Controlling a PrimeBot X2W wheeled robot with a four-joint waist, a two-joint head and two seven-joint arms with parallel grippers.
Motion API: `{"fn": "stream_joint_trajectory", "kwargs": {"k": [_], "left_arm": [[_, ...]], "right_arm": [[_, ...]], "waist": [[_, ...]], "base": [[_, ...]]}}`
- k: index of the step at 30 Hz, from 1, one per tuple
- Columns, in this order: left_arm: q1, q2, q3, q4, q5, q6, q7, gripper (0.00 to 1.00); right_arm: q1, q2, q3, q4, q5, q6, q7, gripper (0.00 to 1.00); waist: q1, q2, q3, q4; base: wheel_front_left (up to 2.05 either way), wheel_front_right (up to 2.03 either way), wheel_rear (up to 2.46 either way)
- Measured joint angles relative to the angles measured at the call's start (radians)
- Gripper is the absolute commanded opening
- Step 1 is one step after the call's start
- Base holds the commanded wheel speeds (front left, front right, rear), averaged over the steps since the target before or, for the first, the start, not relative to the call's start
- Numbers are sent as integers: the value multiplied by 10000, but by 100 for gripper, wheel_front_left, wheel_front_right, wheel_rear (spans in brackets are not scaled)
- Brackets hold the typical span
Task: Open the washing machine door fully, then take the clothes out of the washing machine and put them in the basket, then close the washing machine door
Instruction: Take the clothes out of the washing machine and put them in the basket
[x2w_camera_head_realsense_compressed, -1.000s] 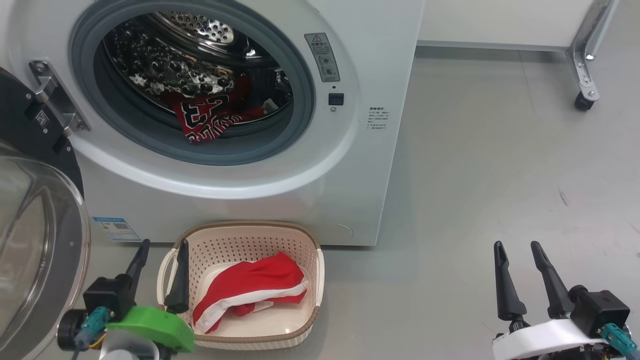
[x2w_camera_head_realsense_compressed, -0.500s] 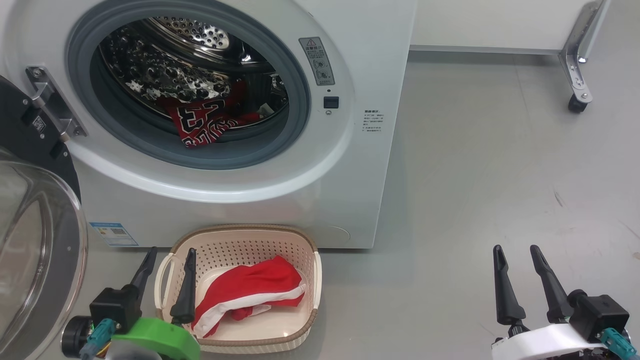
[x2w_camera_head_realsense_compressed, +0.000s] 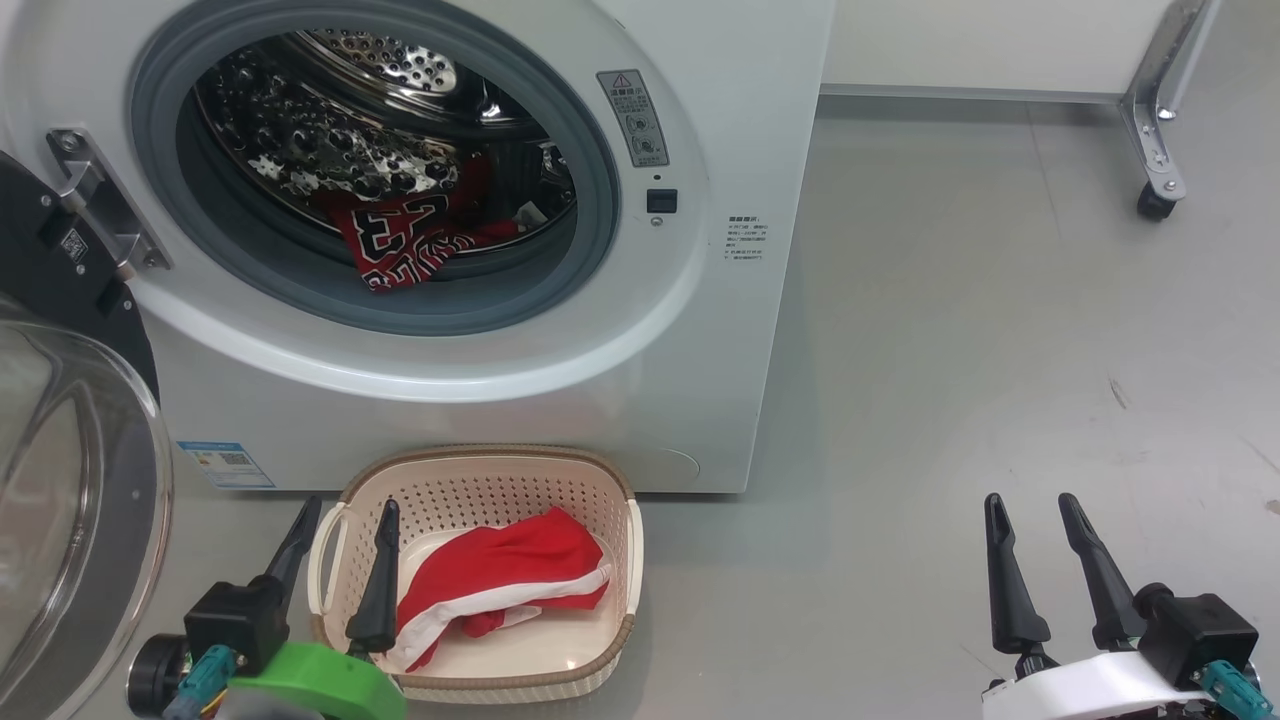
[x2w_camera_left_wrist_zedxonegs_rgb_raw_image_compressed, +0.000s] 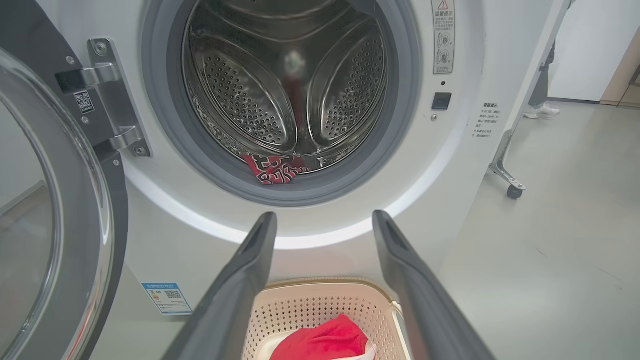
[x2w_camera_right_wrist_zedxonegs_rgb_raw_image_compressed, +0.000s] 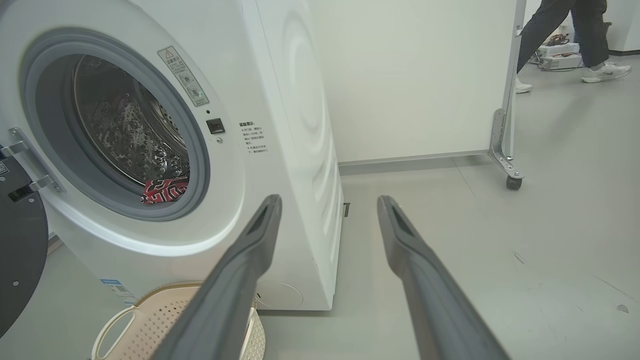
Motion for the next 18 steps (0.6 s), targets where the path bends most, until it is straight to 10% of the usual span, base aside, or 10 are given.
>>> {"fn": "stream_joint_trajectory", "kwargs": {"k": [18], "left_arm": [[78,0,-155,-234,-79,13,0,100]], "right_arm": [[8,-4,-10,-104,-6,2,0,100]], "waist": [[0,0,70,5]], "base": [[0,0,0]]}}
